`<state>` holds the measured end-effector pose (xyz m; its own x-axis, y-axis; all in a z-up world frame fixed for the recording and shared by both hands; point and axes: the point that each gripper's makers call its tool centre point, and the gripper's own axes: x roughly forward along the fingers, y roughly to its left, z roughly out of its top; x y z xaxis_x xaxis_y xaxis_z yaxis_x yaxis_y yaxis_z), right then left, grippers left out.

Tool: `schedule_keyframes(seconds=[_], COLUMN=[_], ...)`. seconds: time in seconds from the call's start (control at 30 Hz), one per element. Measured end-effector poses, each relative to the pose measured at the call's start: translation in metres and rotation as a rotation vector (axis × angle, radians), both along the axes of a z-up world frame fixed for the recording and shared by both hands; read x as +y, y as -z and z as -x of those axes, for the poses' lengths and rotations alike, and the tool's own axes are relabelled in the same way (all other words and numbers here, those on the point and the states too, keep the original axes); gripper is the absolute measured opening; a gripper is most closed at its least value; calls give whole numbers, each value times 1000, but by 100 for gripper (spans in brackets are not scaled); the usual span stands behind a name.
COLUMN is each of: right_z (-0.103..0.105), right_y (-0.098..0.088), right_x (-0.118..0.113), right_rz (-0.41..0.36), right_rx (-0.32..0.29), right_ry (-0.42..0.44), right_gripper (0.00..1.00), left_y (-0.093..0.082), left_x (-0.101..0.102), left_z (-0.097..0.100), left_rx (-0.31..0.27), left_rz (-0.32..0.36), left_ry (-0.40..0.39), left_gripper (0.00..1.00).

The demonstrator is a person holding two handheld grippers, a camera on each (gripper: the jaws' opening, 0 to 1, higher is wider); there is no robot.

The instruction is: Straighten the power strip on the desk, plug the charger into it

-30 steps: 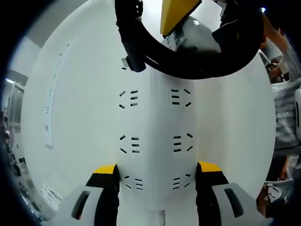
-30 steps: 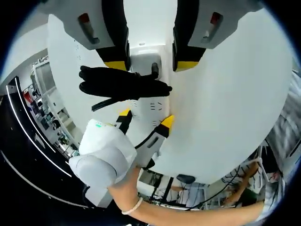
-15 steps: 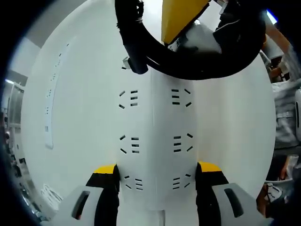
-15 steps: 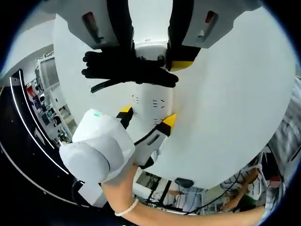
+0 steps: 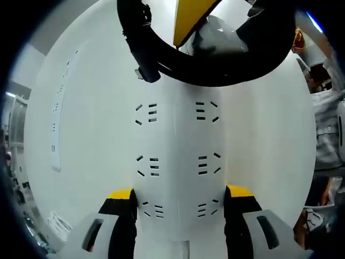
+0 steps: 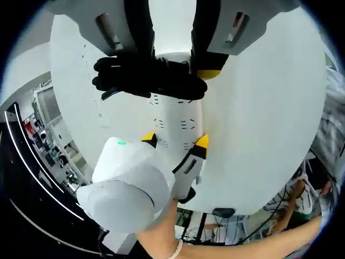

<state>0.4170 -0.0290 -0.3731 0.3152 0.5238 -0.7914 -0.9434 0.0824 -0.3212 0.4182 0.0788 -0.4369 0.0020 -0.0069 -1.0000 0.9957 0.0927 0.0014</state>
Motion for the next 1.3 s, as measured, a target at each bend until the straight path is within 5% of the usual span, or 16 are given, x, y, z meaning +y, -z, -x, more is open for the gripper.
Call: schedule_keyframes(seconds=[0.33,0.83,0.97,1.1,1.3], right_z=[1,9,9,5,5], right_y=[4,8,16,13,16], right_x=[0,1,-5,-5,-6], right_rz=[82,174,282,240,280], right_rx=[84,9,-45,-1,81], right_ry=[14,-23,-28,-6,-7], right_gripper=[22,22,22,22,23], left_y=[0,0,0,0,0], left_x=[-1,0,1,2,2], left_z=[1,2,2,-2,-1], left_rx=[2,3,2,3,3], left_rz=[-29,-62,-61,-63,-75], left_ry=[17,38,44,52,59], left_gripper=[64,65,65,65,65])
